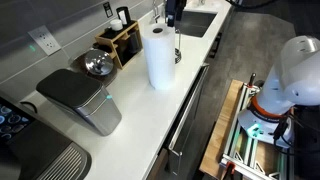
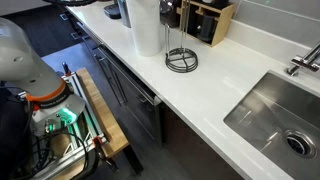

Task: Pick up the paper towel roll and put it on the paper towel roll stand

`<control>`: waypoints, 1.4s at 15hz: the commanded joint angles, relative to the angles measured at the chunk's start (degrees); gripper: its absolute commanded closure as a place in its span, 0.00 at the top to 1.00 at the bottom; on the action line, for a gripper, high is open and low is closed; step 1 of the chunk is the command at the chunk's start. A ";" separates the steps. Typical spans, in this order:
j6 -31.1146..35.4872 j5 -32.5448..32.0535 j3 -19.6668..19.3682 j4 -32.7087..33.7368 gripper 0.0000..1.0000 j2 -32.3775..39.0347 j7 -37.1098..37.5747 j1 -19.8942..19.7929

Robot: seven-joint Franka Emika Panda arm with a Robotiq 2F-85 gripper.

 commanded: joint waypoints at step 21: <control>17.30 -2.93 7.98 -8.56 1.00 0.02 35.29 -10.07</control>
